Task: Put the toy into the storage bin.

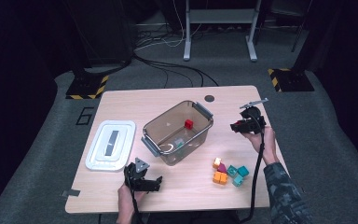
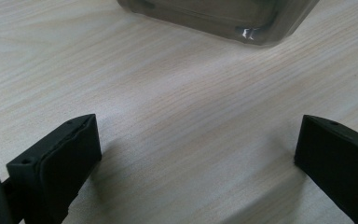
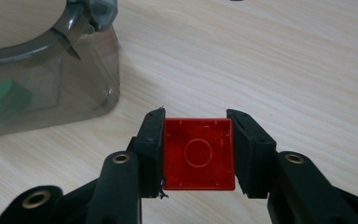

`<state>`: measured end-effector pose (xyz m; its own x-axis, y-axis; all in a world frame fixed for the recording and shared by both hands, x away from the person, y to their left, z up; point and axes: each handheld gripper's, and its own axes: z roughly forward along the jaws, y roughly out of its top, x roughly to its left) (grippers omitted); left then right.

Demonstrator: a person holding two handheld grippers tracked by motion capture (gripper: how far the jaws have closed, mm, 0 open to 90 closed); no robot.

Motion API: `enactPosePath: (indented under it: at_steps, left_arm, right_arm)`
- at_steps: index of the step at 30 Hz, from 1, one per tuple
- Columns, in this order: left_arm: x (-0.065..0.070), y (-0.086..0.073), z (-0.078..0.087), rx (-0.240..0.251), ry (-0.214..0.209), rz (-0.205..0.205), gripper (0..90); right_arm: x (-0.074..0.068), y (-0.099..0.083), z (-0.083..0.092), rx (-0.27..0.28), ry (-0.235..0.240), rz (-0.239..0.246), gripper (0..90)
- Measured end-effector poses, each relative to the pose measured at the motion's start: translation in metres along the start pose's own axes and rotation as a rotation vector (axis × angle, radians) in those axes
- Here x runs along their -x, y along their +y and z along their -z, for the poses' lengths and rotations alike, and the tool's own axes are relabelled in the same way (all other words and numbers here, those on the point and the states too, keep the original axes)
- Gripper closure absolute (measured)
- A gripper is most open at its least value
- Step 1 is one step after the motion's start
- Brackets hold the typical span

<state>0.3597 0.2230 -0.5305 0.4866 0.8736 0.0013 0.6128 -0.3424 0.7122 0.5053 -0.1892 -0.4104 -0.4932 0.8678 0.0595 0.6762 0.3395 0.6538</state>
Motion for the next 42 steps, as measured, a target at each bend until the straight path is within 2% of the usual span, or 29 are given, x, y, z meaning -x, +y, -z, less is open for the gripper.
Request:
enactPosePath:
  at_steps: [12, 13, 20, 22, 23, 29, 31, 32, 42]
  left_arm:
    - [0.0, 0.0, 0.0, -0.001, 0.0, -0.001, 0.1]
    - [0.0, 0.0, 0.0, 0.0, 0.0, -0.001, 0.1]
    - [0.0, 0.0, 0.0, -0.001, 0.0, -0.001, 0.1]
    - [0.0, 0.0, 0.0, 0.0, 0.0, -0.001, 0.1]
    - [0.0, 0.0, 0.0, -0.001, 0.0, -0.001, 0.1]
    - [0.0, 0.0, 0.0, 0.0, 0.0, 0.0, 0.1]
    - [0.0, 0.0, 0.0, 0.0, 0.0, -0.001, 0.1]
    - [0.0, 0.0, 0.0, -0.001, 0.0, -0.001, 0.1]
    - [0.0, 0.0, 0.0, 0.002, 0.0, 0.002, 0.1]
  right_arm:
    - [0.002, 0.023, 0.006, 0.021, -0.005, 0.006, 58.7]
    - [0.003, 0.025, 0.007, 0.025, -0.003, 0.019, 58.7]
    - [-0.003, 0.039, 0.012, 0.043, -0.002, 0.032, 58.7]
    - [-0.006, 0.044, 0.013, 0.049, 0.001, 0.042, 58.7]
    - [-0.008, 0.046, 0.013, 0.052, 0.003, 0.029, 58.7]
    - [-0.017, 0.057, 0.013, 0.054, 0.017, 0.063, 58.8]
    - [-0.02, 0.058, 0.013, 0.057, 0.02, 0.059, 58.7]
    - [-0.026, 0.063, 0.013, 0.057, 0.03, 0.072, 58.7]
    - [-0.049, 0.079, 0.008, 0.058, 0.064, 0.125, 58.7]
